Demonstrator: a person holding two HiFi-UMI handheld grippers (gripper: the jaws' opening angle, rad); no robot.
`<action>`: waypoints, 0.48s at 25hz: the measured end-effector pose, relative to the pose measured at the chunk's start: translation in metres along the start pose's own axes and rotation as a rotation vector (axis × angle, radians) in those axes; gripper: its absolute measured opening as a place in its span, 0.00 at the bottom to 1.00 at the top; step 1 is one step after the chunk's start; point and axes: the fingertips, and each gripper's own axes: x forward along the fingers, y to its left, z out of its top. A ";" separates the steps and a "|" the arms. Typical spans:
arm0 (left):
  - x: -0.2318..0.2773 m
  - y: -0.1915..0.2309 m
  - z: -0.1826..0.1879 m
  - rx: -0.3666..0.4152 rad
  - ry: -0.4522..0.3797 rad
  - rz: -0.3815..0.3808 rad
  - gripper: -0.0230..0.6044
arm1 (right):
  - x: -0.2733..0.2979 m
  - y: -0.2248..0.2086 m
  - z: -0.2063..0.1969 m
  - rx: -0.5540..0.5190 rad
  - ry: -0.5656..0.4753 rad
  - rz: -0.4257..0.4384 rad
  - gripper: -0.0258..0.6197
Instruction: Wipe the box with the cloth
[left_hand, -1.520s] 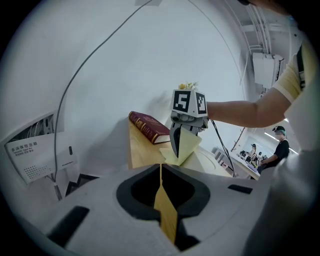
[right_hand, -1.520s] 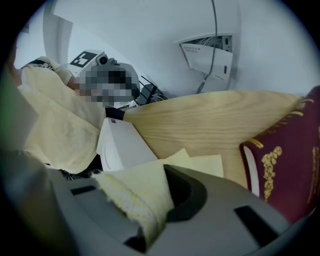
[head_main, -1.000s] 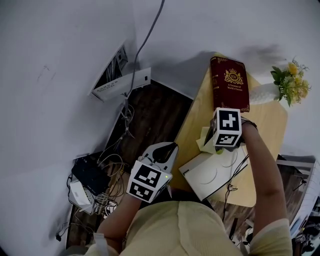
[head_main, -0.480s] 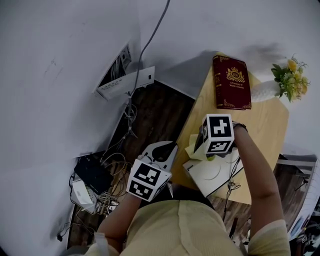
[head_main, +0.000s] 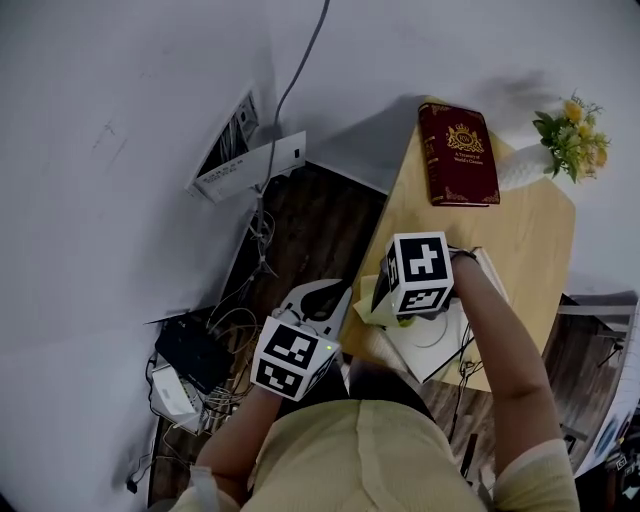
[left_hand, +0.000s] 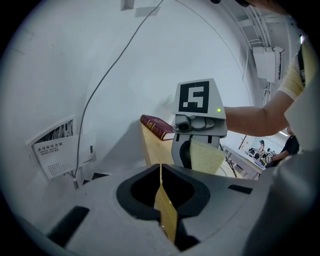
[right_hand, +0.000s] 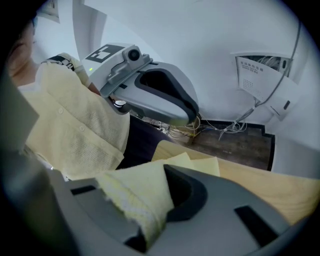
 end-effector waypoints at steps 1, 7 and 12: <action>-0.001 0.000 -0.001 0.002 0.003 -0.002 0.08 | 0.001 0.001 0.003 -0.004 -0.004 -0.004 0.09; -0.004 0.001 -0.003 0.023 0.015 -0.015 0.08 | 0.005 0.004 0.015 -0.020 -0.058 -0.052 0.09; -0.003 0.000 0.004 0.051 0.005 -0.025 0.08 | -0.006 0.000 0.026 -0.032 -0.167 -0.175 0.09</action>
